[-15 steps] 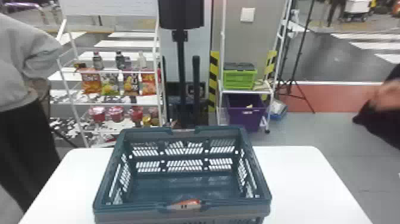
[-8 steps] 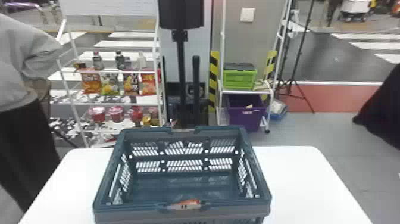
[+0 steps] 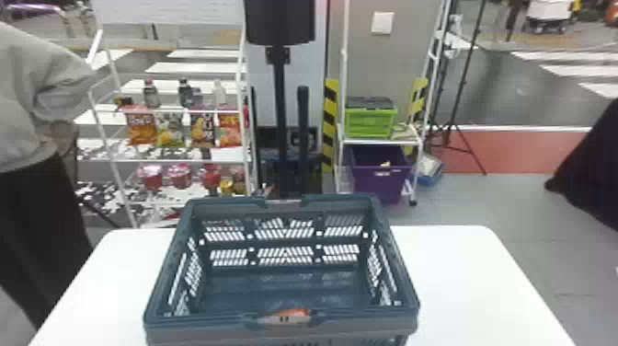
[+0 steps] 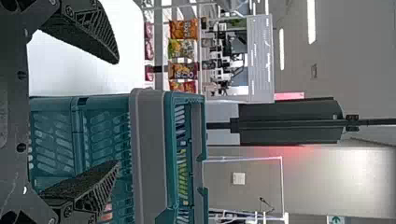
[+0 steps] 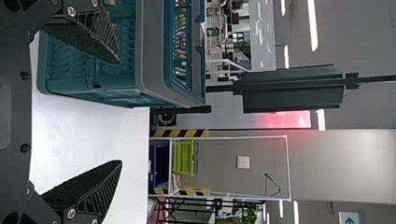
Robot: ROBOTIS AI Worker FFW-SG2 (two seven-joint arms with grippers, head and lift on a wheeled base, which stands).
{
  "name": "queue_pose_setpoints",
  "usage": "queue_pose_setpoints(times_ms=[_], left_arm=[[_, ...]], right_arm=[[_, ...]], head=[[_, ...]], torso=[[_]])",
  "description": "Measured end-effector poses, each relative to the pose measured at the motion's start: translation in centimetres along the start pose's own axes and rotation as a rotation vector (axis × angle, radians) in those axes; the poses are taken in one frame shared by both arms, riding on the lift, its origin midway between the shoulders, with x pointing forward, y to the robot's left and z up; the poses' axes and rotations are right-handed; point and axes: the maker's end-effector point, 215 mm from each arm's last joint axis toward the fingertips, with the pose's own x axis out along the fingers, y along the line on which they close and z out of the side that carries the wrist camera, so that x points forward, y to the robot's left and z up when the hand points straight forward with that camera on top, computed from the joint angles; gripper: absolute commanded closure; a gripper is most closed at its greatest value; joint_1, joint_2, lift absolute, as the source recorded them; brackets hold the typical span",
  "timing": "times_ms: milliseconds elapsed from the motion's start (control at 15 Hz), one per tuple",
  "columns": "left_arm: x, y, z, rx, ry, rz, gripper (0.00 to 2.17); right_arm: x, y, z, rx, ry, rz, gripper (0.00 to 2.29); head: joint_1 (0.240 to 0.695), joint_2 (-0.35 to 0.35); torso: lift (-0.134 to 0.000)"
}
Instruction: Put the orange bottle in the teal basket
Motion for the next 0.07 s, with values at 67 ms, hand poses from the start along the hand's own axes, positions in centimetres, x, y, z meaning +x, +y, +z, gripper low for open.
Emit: queue_pose_setpoints(times_ms=[67], left_arm=[[0.01,0.0,-0.03,0.0,0.0,0.0,0.14]], right_arm=[[0.0,-0.02,-0.07,0.0,0.001,0.0,0.13]], head=[[0.499,0.0]], torso=[[0.0]])
